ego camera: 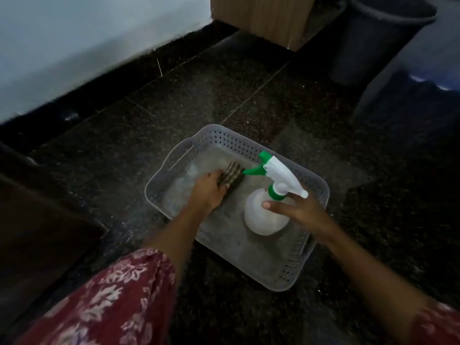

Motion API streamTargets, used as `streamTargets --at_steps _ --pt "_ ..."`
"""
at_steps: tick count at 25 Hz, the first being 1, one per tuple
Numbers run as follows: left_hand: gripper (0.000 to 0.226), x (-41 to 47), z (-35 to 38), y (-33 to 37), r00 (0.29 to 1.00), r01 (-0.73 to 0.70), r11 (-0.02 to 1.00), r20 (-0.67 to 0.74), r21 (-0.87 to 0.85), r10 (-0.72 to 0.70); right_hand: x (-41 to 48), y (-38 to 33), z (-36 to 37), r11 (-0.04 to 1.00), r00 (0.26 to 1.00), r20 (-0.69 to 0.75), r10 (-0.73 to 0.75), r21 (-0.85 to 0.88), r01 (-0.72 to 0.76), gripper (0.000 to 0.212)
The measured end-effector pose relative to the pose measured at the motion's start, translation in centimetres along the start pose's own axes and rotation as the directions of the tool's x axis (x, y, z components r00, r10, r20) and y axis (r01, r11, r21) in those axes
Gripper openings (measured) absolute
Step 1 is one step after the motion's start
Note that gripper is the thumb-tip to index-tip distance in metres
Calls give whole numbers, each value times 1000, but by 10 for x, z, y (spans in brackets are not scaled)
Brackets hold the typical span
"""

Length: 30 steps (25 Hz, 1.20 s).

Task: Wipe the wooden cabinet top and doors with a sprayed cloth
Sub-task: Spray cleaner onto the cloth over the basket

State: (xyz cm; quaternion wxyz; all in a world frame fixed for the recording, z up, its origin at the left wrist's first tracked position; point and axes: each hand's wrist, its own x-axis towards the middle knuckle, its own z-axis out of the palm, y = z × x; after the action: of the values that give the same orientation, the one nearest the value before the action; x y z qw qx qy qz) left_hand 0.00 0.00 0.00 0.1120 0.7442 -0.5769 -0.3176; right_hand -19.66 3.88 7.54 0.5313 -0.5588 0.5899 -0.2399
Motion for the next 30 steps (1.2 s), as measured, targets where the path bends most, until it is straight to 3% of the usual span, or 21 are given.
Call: streamTargets --at_steps 3,6,7,8,10,11,13,16,18,20,23,30 --pt "63 12 -6 7 990 138 988 44 -64 -136 4 -18 0 992 998 4 60 -113 -59 27" --pt "54 10 -8 13 977 180 982 127 -64 -171 7 -25 12 995 998 -30 56 -79 -59 38" --pt "52 8 -6 11 977 189 967 135 -172 -167 7 -29 16 997 994 -81 74 -25 -76 39" --pt "50 6 -4 9 972 226 897 148 -379 -182 11 -26 22 997 987 -139 78 3 -78 37" --pt "45 6 -2 1 960 275 571 186 -774 -209 8 -35 27 995 972 -215 94 51 -85 18" --pt "43 5 -3 -2 953 287 400 218 -871 -209 7 -45 30 994 966 -237 103 47 -95 5" --pt "42 3 -9 -5 952 278 169 248 -946 -176 10 -59 33 997 972 -225 70 33 -64 32" --pt "40 -8 -23 0 953 285 -16 285 -959 -105 16 -72 37 998 965 -257 54 3 -55 19" --pt "50 -13 -27 0 943 314 -102 323 -944 -87 20 -70 38 996 969 -239 55 -58 -71 60" --pt "60 -14 -28 -2 934 335 -126 347 -934 -90 22 -69 42 979 975 -194 110 -147 -140 77" --pt "66 -16 -30 -2 926 366 -63 370 -929 -71 9 -77 51 934 970 -104 222 -261 -242 66" --pt "59 -24 -33 5 924 381 14 379 -925 -56 24 -61 57 940 968 -132 215 -240 -242 77"
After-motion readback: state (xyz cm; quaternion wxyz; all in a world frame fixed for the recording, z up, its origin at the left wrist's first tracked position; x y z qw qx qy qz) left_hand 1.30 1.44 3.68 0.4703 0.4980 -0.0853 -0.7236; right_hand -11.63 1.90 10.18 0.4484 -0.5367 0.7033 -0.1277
